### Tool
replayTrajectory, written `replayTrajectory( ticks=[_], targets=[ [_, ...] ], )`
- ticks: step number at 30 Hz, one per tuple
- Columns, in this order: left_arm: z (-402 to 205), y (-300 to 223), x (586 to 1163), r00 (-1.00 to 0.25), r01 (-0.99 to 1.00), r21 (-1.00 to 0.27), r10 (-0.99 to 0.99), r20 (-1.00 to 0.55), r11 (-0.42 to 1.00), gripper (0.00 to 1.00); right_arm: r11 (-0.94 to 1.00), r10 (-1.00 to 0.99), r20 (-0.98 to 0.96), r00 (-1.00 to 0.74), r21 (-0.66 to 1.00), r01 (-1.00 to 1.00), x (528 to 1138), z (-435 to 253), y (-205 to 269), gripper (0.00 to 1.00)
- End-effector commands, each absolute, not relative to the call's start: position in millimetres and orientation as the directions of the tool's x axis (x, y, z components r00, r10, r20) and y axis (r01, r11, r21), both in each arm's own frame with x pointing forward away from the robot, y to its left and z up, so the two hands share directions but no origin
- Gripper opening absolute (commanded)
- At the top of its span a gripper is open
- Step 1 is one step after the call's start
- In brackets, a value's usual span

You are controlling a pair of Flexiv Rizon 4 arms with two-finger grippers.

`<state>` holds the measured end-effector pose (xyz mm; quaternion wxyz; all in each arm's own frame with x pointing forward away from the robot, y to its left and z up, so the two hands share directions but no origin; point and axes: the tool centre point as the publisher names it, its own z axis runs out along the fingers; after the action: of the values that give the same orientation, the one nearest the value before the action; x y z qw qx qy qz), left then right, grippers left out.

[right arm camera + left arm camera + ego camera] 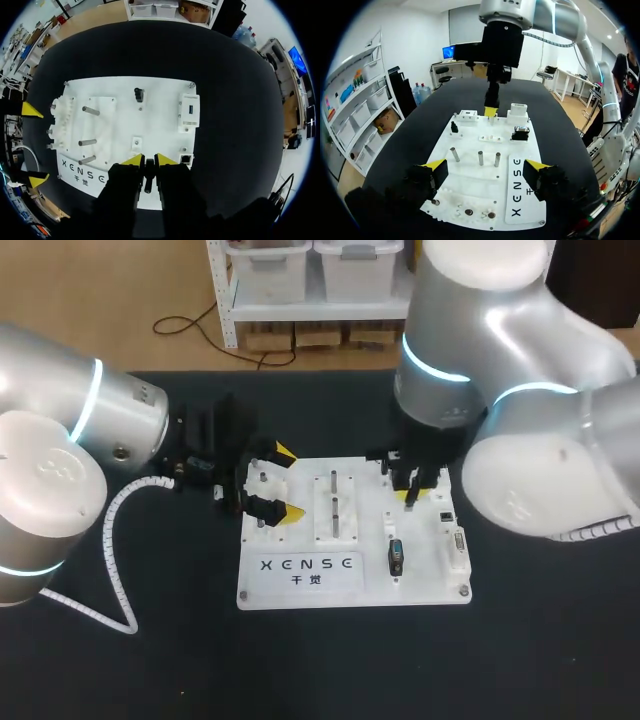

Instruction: Insert the Ethernet cable into its matching sockets.

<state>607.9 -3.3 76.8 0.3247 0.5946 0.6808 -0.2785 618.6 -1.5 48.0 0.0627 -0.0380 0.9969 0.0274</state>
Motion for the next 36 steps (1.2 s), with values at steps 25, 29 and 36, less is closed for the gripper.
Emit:
replayTrajectory(
  ticks=[25,29,36],
  targets=[
    [77,-3,608,-0.082,0.99,0.007,0.629,-0.773,0.137,1.0,0.999,-0.035,-0.128,-0.991,0.016,-0.038,626,32,-48,0.0],
    [77,-3,608,-0.082,0.99,0.007,0.629,-0.773,0.137,1.0,0.999,-0.038,-0.122,-0.992,0.017,-0.041,626,30,-50,0.0],
    [77,-3,608,-0.082,0.99,0.007,0.629,-0.773,0.137,1.0,0.999,-0.044,-0.11,-0.993,0.022,-0.046,625,28,-50,0.0]
  ],
)
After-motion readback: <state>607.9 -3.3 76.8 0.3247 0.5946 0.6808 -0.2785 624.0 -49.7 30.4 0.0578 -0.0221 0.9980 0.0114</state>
